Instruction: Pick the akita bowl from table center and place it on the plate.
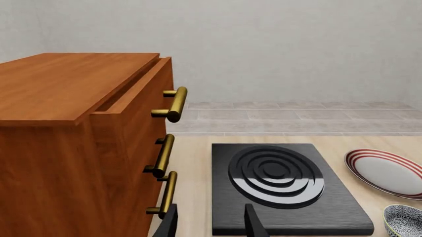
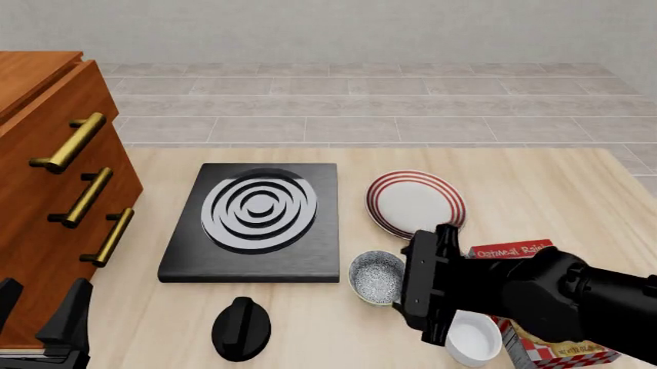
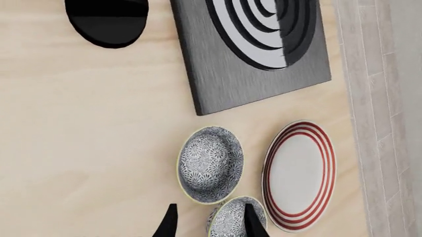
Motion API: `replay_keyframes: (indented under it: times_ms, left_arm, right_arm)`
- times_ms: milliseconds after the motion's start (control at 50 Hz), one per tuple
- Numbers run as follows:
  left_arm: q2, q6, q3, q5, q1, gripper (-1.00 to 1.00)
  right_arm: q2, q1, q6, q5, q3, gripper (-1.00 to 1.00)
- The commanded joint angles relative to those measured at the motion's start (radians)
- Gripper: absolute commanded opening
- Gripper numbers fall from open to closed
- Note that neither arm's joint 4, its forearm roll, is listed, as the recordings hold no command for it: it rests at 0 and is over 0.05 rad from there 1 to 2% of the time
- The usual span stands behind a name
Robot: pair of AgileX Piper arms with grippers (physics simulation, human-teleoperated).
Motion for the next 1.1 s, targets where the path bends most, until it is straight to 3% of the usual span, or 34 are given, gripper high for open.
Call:
replay_keyframes:
  times_ms: [20, 60, 480, 500, 540, 720, 1100]
  left_arm:
    - [0.0, 0.0, 0.0, 0.0, 0.0, 1.0]
    - [0.0, 0.0, 0.0, 0.0, 0.0, 1.0]
    - [0.0, 0.0, 0.0, 0.0, 0.0, 1.0]
    - [0.0, 0.0, 0.0, 0.0, 0.0, 1.0]
    - [0.0, 0.0, 0.0, 0.0, 0.0, 1.0]
    - [0.0, 0.0, 0.0, 0.0, 0.0, 1.0]
    - [0.0, 0.0, 0.0, 0.0, 0.0, 1.0]
  right_arm:
    - [0.078, -0.006, -0.147, -0.05, 0.008, 1.0]
    - [0.096, -0.005, -0.169, -0.062, 0.014, 1.0]
    - [0.218, -0.009, -0.199, -0.099, -0.005, 1.0]
    - [0.213, -0.013, -0.238, -0.123, 0.016, 1.0]
    - [0.217, -0.011, -0.216, -0.101, -0.009, 1.0]
    - [0.262, -0.012, -0.22, -0.11, -0.01, 1.0]
    - [0.366, 0.033, -0.127, -0.173, -0.001, 1.0]
